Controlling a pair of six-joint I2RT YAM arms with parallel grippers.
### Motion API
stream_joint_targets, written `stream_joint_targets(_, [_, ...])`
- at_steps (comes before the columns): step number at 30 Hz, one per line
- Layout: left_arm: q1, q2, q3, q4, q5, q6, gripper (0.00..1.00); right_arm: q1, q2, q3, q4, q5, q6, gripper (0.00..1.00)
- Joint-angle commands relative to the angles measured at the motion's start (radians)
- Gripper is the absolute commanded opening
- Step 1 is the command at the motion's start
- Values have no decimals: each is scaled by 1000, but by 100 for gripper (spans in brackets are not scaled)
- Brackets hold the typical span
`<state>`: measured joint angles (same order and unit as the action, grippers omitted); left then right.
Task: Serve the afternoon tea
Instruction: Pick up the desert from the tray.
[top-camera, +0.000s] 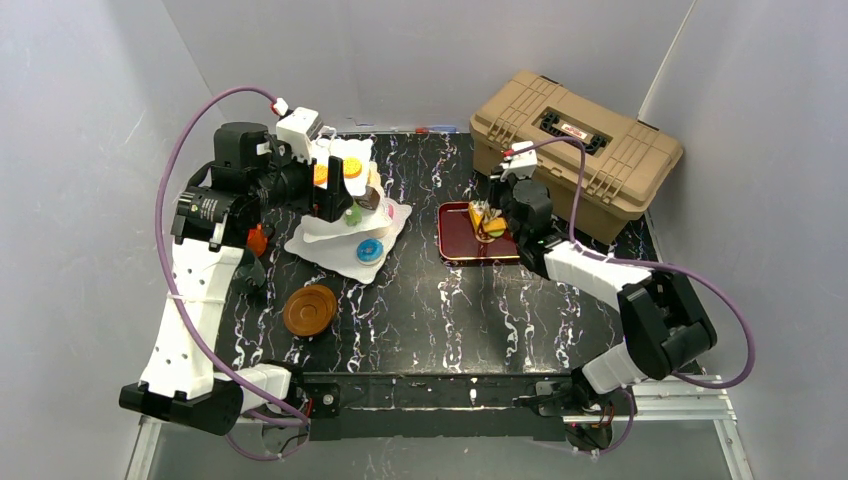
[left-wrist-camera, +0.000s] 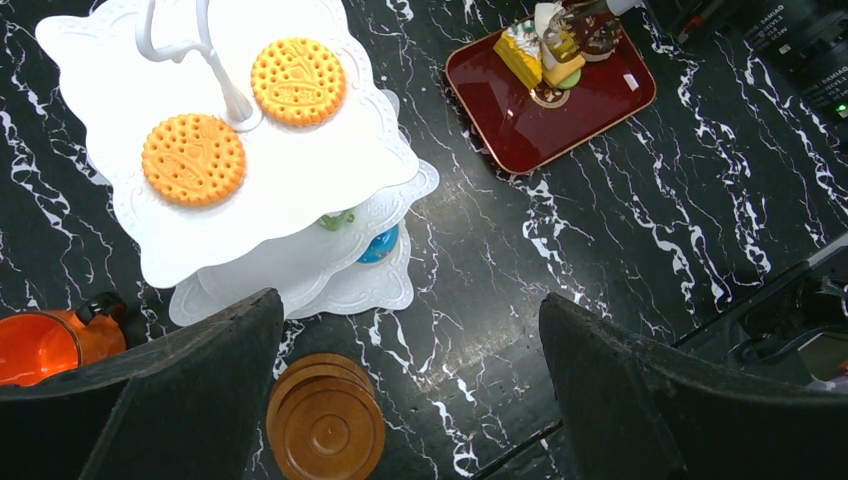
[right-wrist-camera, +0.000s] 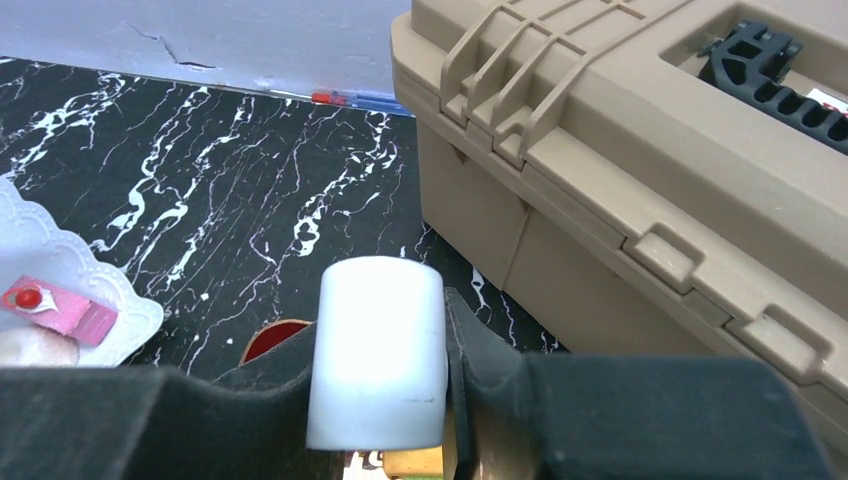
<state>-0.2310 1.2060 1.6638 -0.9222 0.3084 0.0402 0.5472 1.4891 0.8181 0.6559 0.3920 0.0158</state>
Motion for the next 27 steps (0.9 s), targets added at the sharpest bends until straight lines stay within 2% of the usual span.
stream_joint_targets(1, [7, -28, -10, 5, 24, -8, 98, 7, -63, -29, 2, -23, 23, 1])
stream_joint_targets(7, [7, -29, -6, 8, 23, -8, 98, 27, -141, -31, -15, -54, 31, 1])
stream_joint_targets(15, [7, -22, 15, 14, 10, -11, 98, 118, -257, 22, -86, -72, 28, 1])
stream_joint_targets(22, [20, -15, 40, 14, -15, -8, 98, 231, -314, 56, -100, -84, 80, 1])
stream_joint_targets(27, [43, -3, 68, 6, -18, -8, 98, 338, -299, 65, -56, -84, 137, 1])
